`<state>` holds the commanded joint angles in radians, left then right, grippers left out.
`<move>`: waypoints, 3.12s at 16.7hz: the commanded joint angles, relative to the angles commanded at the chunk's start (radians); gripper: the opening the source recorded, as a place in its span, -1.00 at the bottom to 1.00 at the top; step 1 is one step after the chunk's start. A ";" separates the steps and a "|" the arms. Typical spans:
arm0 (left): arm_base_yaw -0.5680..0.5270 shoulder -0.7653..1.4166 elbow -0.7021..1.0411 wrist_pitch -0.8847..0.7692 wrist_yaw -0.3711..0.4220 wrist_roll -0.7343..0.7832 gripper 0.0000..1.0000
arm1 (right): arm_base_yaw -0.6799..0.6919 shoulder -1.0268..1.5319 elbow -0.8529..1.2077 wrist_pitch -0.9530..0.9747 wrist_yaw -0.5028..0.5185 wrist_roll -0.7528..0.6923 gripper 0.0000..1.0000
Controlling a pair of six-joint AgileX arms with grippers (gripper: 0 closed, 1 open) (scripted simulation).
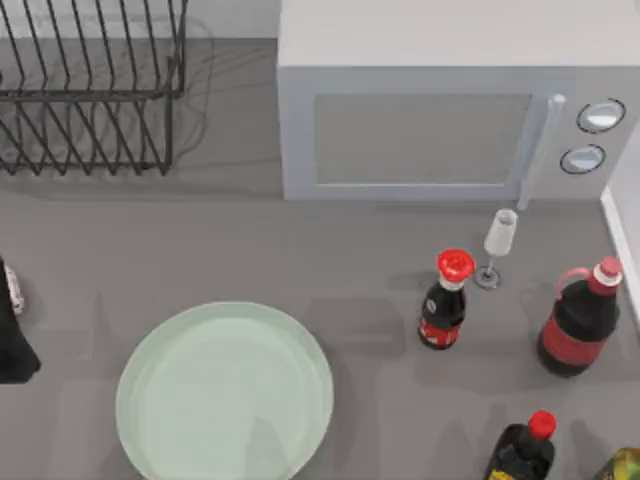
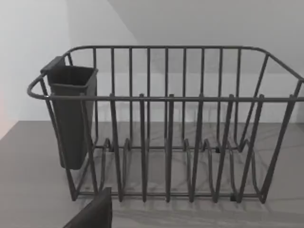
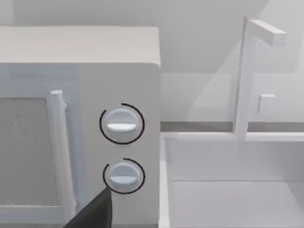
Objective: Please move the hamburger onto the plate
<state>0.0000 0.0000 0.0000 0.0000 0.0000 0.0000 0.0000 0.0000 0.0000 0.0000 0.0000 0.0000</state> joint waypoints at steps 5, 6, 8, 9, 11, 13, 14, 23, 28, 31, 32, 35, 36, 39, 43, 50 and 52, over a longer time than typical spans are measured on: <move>0.000 0.050 0.038 -0.028 0.004 0.030 1.00 | 0.000 0.000 0.000 0.000 0.000 0.000 1.00; 0.002 0.087 0.065 -0.048 0.005 0.052 1.00 | 0.000 0.000 0.000 0.000 0.000 0.000 1.00; 0.007 0.178 0.136 -0.097 0.007 0.106 1.00 | 0.000 0.000 0.000 0.000 0.000 0.000 1.00; 0.012 0.233 0.179 -0.127 0.006 0.138 1.00 | 0.000 0.000 0.000 0.000 0.000 0.000 1.00; 0.024 0.357 0.270 -0.191 0.005 0.207 1.00 | 0.000 0.000 0.000 0.000 0.000 0.000 1.00; 0.036 0.489 0.361 -0.258 0.003 0.276 1.00 | 0.000 0.000 0.000 0.000 0.000 0.000 1.00; 0.042 0.555 0.405 -0.291 0.001 0.310 1.00 | 0.000 0.000 0.000 0.000 0.000 0.000 1.00; 0.082 1.091 0.724 -0.592 -0.001 0.586 1.00 | 0.000 0.000 0.000 0.000 0.000 0.000 1.00; 0.104 1.392 0.917 -0.756 -0.004 0.744 1.00 | 0.000 0.000 0.000 0.000 0.000 0.000 1.00; 0.120 1.592 1.064 -0.857 -0.004 0.854 1.00 | 0.000 0.000 0.000 0.000 0.000 0.000 1.00; 0.124 1.652 1.112 -0.887 -0.003 0.887 1.00 | 0.000 0.000 0.000 0.000 0.000 0.000 1.00; 0.137 1.791 1.229 -0.956 0.000 0.968 1.00 | 0.000 0.000 0.000 0.000 0.000 0.000 1.00; 0.139 1.822 1.258 -0.971 0.001 0.987 1.00 | 0.000 0.000 0.000 0.000 0.000 0.000 1.00; 0.145 1.876 1.312 -0.998 0.003 1.023 1.00 | 0.000 0.000 0.000 0.000 0.000 0.000 1.00; 0.146 1.890 1.327 -1.004 0.003 1.032 1.00 | 0.000 0.000 0.000 0.000 0.000 0.000 1.00; 0.144 1.927 1.282 -0.929 0.003 1.031 1.00 | 0.000 0.000 0.000 0.000 0.000 0.000 1.00; 0.145 1.966 1.241 -0.834 0.003 1.033 1.00 | 0.000 0.000 0.000 0.000 0.000 0.000 1.00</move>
<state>0.1451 1.9656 1.2410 -0.8338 0.0031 1.0332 0.0000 0.0000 0.0000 0.0000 0.0000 0.0000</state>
